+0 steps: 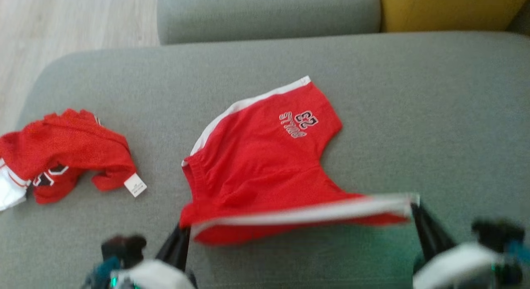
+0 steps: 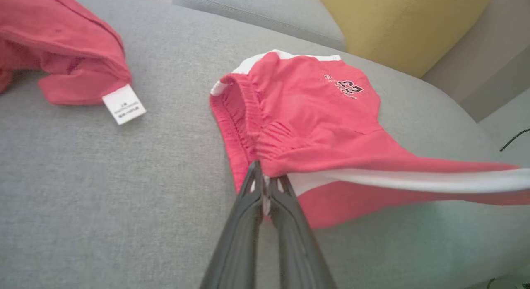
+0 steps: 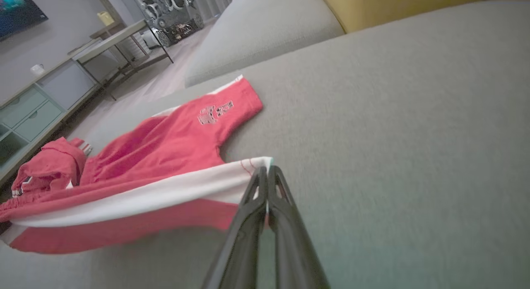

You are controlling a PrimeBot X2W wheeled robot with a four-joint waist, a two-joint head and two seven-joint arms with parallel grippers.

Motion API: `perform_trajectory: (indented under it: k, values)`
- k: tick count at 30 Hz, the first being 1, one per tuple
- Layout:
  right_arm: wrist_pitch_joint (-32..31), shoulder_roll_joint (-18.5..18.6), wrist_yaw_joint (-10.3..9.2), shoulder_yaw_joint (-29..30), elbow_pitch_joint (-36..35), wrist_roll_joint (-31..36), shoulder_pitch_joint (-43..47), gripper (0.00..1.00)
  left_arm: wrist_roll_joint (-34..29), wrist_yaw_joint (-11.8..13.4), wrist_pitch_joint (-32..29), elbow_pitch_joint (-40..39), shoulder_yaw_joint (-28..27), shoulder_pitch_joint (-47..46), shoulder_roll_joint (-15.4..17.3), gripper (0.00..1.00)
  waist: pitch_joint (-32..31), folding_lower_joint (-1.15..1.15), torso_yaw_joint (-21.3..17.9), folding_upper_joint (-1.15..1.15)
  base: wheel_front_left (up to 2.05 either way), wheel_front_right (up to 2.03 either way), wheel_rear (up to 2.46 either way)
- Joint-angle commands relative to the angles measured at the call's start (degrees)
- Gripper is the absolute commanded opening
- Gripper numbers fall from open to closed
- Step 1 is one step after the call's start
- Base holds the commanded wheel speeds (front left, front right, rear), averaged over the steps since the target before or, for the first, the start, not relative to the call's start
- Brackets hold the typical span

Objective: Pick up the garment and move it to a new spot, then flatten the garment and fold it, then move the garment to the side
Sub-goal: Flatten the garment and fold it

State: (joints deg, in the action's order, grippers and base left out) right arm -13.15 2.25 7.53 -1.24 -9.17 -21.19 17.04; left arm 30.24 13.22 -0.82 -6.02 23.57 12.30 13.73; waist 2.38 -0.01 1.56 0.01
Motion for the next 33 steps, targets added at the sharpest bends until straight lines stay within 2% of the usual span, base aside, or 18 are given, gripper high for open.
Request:
perform_trajectory:
  k: [1,5,11,21,32,33]
  values:
    - [0.0,1.3,-0.04,-0.8,-1.4,0.6,-6.8,0.0,0.5,-0.4,-0.2,-1.6,-2.3,-5.5,0.7,0.0,2.1,0.01,0.5,-0.01,0.0,0.0,0.0]
    - [-0.1,4.6,-0.04,-1.7,3.6,0.2,-17.9,0.0,2.0,-2.1,-2.8,0.9,-2.5,-12.0,0.3,0.0,6.7,0.01,1.4,-0.01,0.0,0.0,0.0]
    - [1.9,10.1,-0.04,-5.8,15.3,-1.7,-34.8,0.0,2.7,-5.4,-3.4,6.4,-1.5,-22.7,-1.7,0.0,12.7,0.01,4.3,-0.01,0.0,0.0,0.0]
    - [6.4,14.8,-0.04,-15.0,36.0,-6.3,-57.8,0.0,2.5,-8.9,-0.4,17.8,-0.6,-37.3,-6.1,0.0,19.6,0.01,9.7,-0.01,0.0,0.0,0.0]
    - [11.1,15.0,-0.04,-21.9,49.6,-10.1,-68.1,0.0,3.4,-10.3,2.6,26.7,-0.9,-43.8,-7.9,0.0,21.7,0.01,11.2,-0.01,0.0,0.0,0.0]
    - [11.5,15.0,-0.04,-22.5,50.8,-10.4,-68.6,0.02,3.4,-10.6,2.7,27.4,-0.7,-44.3,-8.1,0.0,21.8,0.01,11.2,-0.01,0.0,0.0,0.0]
